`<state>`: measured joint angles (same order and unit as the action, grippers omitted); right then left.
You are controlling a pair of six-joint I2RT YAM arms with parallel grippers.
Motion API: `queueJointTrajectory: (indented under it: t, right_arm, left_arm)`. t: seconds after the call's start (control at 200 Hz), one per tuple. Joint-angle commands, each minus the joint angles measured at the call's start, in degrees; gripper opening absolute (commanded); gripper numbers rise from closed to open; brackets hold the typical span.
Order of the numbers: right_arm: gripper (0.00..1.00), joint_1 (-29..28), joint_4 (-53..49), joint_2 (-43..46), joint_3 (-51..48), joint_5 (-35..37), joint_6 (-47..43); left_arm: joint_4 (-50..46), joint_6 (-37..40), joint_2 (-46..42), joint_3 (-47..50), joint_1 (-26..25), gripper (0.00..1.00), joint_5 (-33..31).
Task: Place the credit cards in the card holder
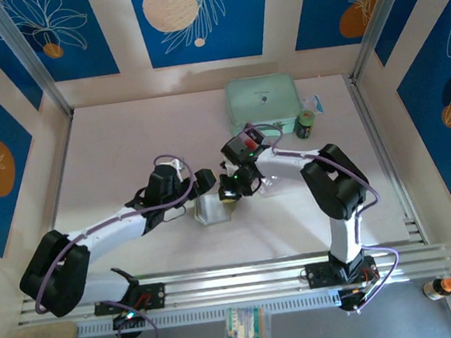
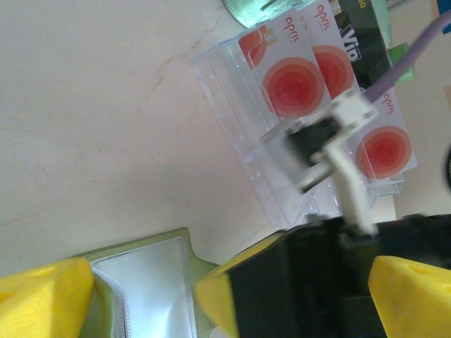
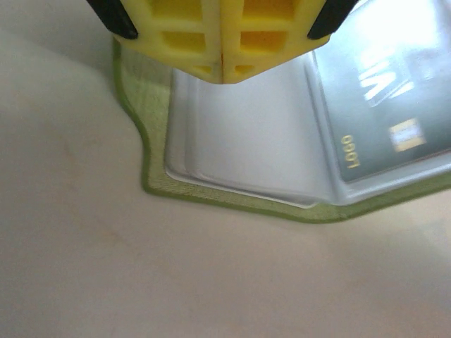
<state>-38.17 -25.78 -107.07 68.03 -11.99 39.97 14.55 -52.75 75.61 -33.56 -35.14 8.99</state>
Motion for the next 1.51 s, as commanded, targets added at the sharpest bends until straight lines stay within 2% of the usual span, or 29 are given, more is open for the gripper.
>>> queueJointTrajectory:
  t: [0.0,0.08,0.21,0.295,0.52,0.84,1.26,1.5]
  right_arm:
    - [0.00,1.3,-3.3,5.2,-1.0,2.9,-1.0]
    - [0.00,1.5,-4.2,6.7,-2.6,5.2,-1.2]
    - [0.15,1.6,-4.6,7.1,-4.8,6.7,-1.4]
    - [0.19,1.5,-3.8,6.2,-5.6,6.3,-1.4]
    - [0.19,1.0,-2.5,3.9,-5.6,5.5,-1.0]
    - [0.19,1.6,-1.8,5.6,-7.0,5.2,-0.5]
    - [0.18,6.4,-3.3,15.2,-12.9,5.2,0.1]
    - [0.18,8.1,-4.7,20.8,-15.6,4.7,1.2]
  left_arm:
    - [0.6,-1.1,0.1,-0.4,-0.9,1.00,0.4]
    - [0.9,-1.2,0.6,-0.4,-1.2,1.00,0.4]
    - [1.5,-1.4,1.0,-0.5,-1.7,1.00,0.2]
    - [1.5,-1.4,1.2,-0.8,-1.9,1.00,0.1]
    - [1.1,-1.3,1.7,-1.6,-2.4,1.00,0.0]
    - [2.0,-2.0,3.6,-3.6,-5.1,1.00,-0.5]
    - [4.1,-2.9,10.1,-5.4,-11.5,1.00,-3.4]
    - [2.3,-2.4,13.9,-3.2,-13.8,1.00,-8.1]
